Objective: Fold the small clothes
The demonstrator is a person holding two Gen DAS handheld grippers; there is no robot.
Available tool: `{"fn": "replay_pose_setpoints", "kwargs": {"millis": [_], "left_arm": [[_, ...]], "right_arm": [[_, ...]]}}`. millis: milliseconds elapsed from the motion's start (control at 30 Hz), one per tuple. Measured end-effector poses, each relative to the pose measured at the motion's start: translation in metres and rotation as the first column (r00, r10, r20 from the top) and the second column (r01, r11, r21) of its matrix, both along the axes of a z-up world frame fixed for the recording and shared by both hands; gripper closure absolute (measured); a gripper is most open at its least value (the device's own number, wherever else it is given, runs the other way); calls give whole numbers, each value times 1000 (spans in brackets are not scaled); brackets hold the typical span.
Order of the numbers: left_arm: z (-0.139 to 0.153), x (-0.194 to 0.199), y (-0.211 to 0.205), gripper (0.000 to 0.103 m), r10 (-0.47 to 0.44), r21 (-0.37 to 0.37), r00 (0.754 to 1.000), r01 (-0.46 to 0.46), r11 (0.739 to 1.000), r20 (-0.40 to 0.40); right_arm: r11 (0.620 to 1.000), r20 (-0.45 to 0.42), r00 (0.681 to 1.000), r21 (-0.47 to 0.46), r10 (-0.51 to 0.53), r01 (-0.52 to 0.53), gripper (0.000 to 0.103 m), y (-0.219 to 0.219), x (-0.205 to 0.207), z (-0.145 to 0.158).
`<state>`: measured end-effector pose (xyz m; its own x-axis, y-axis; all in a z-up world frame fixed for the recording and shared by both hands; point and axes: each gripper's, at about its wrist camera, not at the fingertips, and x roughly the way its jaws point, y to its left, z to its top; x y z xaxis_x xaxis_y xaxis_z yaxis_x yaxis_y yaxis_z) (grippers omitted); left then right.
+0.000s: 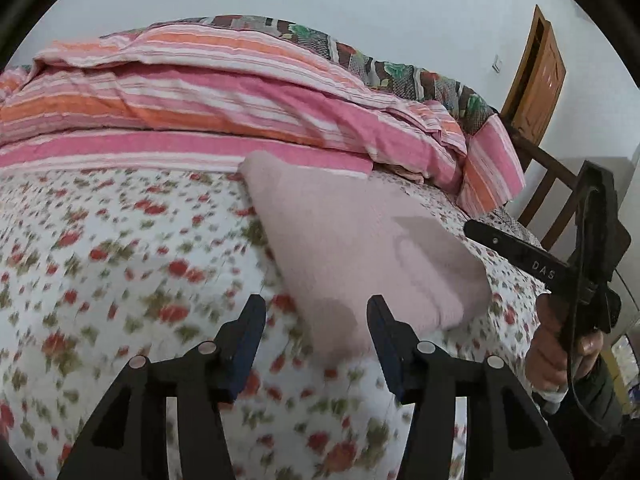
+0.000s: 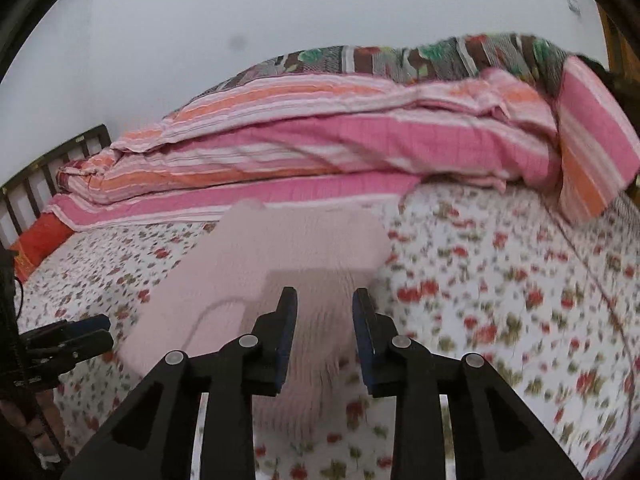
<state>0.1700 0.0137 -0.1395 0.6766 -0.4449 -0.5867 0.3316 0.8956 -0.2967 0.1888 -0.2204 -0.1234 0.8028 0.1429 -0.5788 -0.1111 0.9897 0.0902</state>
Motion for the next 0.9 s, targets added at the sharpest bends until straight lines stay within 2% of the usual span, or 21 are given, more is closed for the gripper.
{"fn": "replay_pose_setpoints", "kwargs": {"millis": [233,367,433,567,700,800,900], "left_arm": [[5,44,-29,53,26,28,1000,-27,999,12],[0,71,-38,54,50,70,999,-51,996,12],[-9,85,-42,56,68,115,998,-66,991,-5],[-23,88,-43,52,61,107,998,-61,992,10],[-26,81,-46,50,71,129,996,-77,989,49],[-27,82,-43,46,75,116,996,-80,990,42],[-28,84,-42,44,82,109,996,-86,990,40]], "right_arm": [[996,-18,1000,-79,25,-26,75,10,29,2],[997,-88,996,-73,5,-12,75,3,52,-21],[997,-101,995,-78,-3,-5,72,2,57,-33],[996,-98,995,-88,-29,20,67,-1,60,-48],[994,-90,995,-109,-40,30,66,1,61,-51],[995,-90,995,-98,-39,30,65,0,61,-53],[996,-89,994,-75,-60,53,56,-6,61,-54]]}}
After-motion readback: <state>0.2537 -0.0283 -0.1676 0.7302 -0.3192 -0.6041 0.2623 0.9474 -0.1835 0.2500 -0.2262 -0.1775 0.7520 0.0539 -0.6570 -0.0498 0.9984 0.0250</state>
